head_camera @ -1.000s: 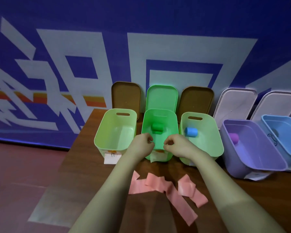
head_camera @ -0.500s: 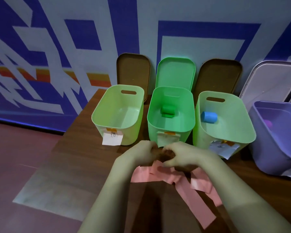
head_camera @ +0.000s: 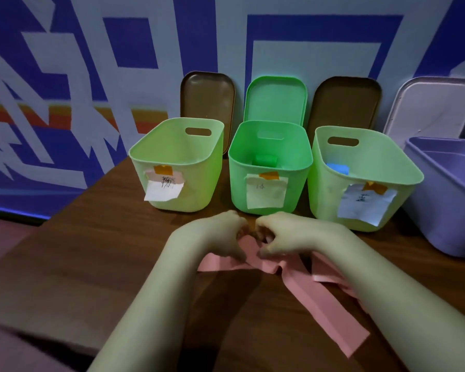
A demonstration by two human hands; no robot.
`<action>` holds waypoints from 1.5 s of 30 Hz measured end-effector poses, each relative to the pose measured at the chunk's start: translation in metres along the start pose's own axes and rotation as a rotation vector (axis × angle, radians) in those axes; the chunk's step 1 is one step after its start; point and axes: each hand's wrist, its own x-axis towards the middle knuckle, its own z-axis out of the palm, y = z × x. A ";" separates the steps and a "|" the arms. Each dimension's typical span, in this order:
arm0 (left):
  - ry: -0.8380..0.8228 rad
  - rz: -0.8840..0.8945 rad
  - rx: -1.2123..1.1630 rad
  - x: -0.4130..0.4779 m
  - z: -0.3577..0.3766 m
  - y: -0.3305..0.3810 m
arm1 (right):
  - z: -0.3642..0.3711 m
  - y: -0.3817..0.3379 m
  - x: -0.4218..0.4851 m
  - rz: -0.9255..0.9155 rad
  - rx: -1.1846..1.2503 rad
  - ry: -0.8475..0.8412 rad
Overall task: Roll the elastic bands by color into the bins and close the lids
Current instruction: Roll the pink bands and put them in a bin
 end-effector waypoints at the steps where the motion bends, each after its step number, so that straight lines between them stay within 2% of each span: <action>1: 0.045 0.000 0.024 -0.004 0.003 0.004 | 0.004 -0.002 -0.003 -0.010 0.003 0.048; 6: 0.329 0.068 0.007 -0.034 0.017 0.018 | 0.016 -0.015 -0.030 -0.067 0.010 0.276; 9: 0.497 0.087 -0.052 -0.049 0.020 0.023 | 0.020 -0.019 -0.047 -0.041 0.059 0.429; 12: 0.690 0.128 -0.234 -0.060 0.017 0.027 | 0.020 -0.027 -0.064 -0.062 0.300 0.578; 14: 0.749 0.164 -0.449 -0.071 0.013 0.033 | 0.016 -0.037 -0.074 -0.085 0.494 0.643; 16: 0.762 0.203 -0.657 -0.085 0.007 0.041 | 0.012 -0.047 -0.083 -0.114 0.610 0.647; 18: 0.809 0.232 -0.703 -0.097 0.000 0.047 | 0.009 -0.056 -0.089 -0.165 0.660 0.629; 22: 0.847 0.230 -0.779 -0.114 -0.009 0.045 | 0.005 -0.069 -0.103 -0.198 0.752 0.634; 25: 0.822 0.182 -0.956 -0.121 -0.013 0.042 | -0.001 -0.076 -0.113 -0.220 0.880 0.609; 30: 0.874 -0.001 -1.188 -0.126 -0.020 0.045 | -0.007 -0.085 -0.121 -0.211 0.974 0.576; 33: 0.778 -0.091 -1.444 -0.127 -0.021 0.053 | -0.010 -0.090 -0.122 -0.243 1.132 0.625; 36: 0.636 -0.168 -1.545 -0.122 -0.013 0.058 | -0.013 -0.094 -0.123 -0.255 1.209 0.672; 41: 0.428 -0.016 -1.550 -0.118 0.000 0.059 | -0.009 -0.098 -0.124 -0.285 1.263 0.634; 43: 0.431 0.088 -1.713 -0.115 -0.002 0.060 | -0.004 -0.098 -0.125 -0.290 1.233 0.584; 45: 0.531 0.127 -1.849 -0.113 -0.005 0.061 | -0.001 -0.097 -0.129 -0.280 1.173 0.546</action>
